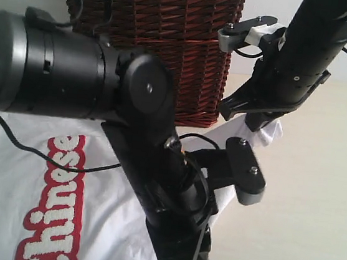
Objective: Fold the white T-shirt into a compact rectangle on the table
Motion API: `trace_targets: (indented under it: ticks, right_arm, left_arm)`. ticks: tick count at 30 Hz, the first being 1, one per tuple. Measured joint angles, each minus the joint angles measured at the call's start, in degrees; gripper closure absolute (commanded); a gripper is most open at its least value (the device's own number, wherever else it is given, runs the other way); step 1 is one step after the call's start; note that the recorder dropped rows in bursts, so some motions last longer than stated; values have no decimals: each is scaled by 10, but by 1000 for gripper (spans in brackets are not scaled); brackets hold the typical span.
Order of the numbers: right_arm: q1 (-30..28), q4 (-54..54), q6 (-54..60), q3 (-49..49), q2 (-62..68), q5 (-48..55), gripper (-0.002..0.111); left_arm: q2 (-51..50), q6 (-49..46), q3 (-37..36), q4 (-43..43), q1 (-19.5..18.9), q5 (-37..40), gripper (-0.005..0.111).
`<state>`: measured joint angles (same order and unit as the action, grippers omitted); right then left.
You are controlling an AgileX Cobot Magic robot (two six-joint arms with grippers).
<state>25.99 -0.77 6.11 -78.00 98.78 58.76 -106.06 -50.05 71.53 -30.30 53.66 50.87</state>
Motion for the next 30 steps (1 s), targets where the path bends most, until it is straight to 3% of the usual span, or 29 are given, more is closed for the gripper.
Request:
trace_targets:
  ticks: [8,14,15,18,19,21,22,26,30]
  right_arm:
    - [0,2,-2,-15,-12,-3,108]
    - [0,4,-2,-15,-12,-2,108]
    - [0,8,-2,-15,-12,-2,108]
    - [0,8,-2,-15,-12,-2,108]
    - [0,8,-2,-15,-12,-2,108]
    - [0,8,-2,-15,-12,-2,108]
    - [0,11,-2,-15,-12,-1,108]
    - [0,8,-2,-15,-12,-1,102]
    - [0,8,-2,-15,-12,-23,57]
  left_arm:
    - [-15,5,-83,14,1,-224,86]
    - [-40,112,-94,101,-6,-316,84]
    - [-41,138,-94,123,-11,-322,81]
    - [-51,198,-94,161,-28,-326,53]
    - [-62,210,-94,163,-31,-319,53]
    - [-70,216,-94,165,-30,-313,74]
    - [-70,218,-94,165,-30,-312,103]
    - [-69,240,-94,167,-54,-300,107]
    - [-23,278,-94,168,-106,-289,107]
